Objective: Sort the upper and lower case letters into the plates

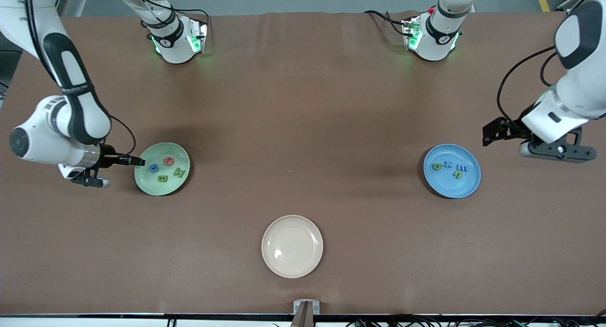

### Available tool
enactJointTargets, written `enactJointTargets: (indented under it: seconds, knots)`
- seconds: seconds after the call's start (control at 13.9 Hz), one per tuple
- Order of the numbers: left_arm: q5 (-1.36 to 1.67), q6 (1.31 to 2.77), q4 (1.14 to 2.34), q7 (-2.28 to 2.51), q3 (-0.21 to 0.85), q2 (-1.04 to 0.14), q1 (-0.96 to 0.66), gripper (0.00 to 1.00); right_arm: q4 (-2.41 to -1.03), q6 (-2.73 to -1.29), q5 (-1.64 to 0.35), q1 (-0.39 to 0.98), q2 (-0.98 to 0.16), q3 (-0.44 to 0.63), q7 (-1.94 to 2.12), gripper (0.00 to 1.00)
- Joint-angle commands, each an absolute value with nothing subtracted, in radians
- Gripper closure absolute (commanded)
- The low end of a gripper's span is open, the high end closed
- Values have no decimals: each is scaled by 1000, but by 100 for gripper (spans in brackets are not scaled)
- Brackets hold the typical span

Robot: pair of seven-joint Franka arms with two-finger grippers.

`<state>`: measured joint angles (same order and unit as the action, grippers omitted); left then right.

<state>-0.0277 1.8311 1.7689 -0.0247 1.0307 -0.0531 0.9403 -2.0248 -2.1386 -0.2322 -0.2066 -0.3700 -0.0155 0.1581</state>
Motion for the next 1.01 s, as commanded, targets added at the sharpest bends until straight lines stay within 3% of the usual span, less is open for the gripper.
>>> enactJointTargets:
  seconds: [0.0,0.29,0.36,0.43,0.94]
  knots:
    - [40,1746,1718,-66,991,31,943,0,-1932,-2004,-239,-203,-338,-18,112,42]
    - [55,1674,1646,-101,953,22,943,0,-1740,-1769,-99,-149,-302,-21,-55,34]
    - [55,1663,1635,-100,953,17,943,0,-1699,-1722,-75,-134,-293,-21,-80,23]
    - [55,1661,1637,-97,954,17,943,0,-1657,-1677,-72,-129,-281,-21,-81,1]
    - [63,1663,1635,-94,956,-15,936,0,-1419,-1474,-5,-86,-270,-21,-71,0]
